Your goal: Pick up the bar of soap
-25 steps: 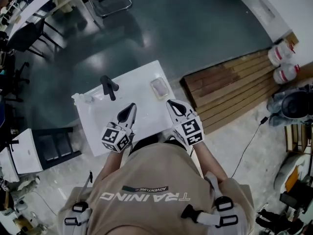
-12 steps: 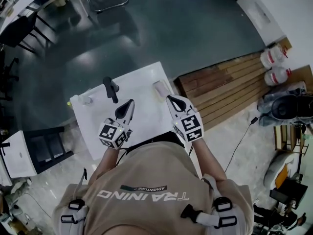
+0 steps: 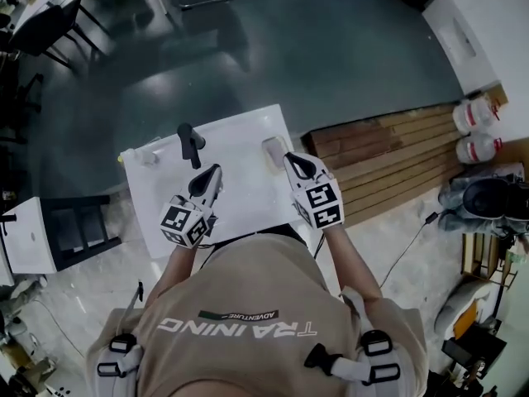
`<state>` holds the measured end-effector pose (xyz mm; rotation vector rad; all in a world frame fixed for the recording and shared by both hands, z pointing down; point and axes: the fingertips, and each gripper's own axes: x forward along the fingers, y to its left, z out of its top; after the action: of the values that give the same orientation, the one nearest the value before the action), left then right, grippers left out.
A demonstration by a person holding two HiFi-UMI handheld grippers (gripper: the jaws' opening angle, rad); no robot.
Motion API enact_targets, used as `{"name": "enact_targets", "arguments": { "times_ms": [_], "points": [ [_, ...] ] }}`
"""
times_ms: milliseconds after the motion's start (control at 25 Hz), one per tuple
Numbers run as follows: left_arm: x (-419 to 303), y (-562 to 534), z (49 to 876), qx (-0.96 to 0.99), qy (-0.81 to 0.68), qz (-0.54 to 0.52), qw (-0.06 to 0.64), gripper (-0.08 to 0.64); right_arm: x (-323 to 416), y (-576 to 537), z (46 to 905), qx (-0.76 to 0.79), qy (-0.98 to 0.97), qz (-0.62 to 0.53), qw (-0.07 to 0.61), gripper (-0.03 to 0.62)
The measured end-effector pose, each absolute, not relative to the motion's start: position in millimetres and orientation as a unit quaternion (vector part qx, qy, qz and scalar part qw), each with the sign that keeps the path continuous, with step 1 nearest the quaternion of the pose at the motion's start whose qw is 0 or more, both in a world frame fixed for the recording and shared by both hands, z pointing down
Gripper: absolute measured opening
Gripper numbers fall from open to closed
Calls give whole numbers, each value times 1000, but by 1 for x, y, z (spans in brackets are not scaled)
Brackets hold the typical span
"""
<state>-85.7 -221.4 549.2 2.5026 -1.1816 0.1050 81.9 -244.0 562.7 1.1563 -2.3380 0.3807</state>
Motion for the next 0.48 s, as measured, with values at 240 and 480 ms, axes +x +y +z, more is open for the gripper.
{"name": "enact_targets", "arguments": {
  "times_ms": [240, 480],
  "points": [
    [-84, -226, 549, 881, -435, 48, 178, -8, 101, -261, 606, 411, -837, 200, 302, 79],
    [-82, -229, 550, 876, -446, 47, 177, -8, 94, -270, 626, 366, -836, 223, 343, 178]
  ]
}}
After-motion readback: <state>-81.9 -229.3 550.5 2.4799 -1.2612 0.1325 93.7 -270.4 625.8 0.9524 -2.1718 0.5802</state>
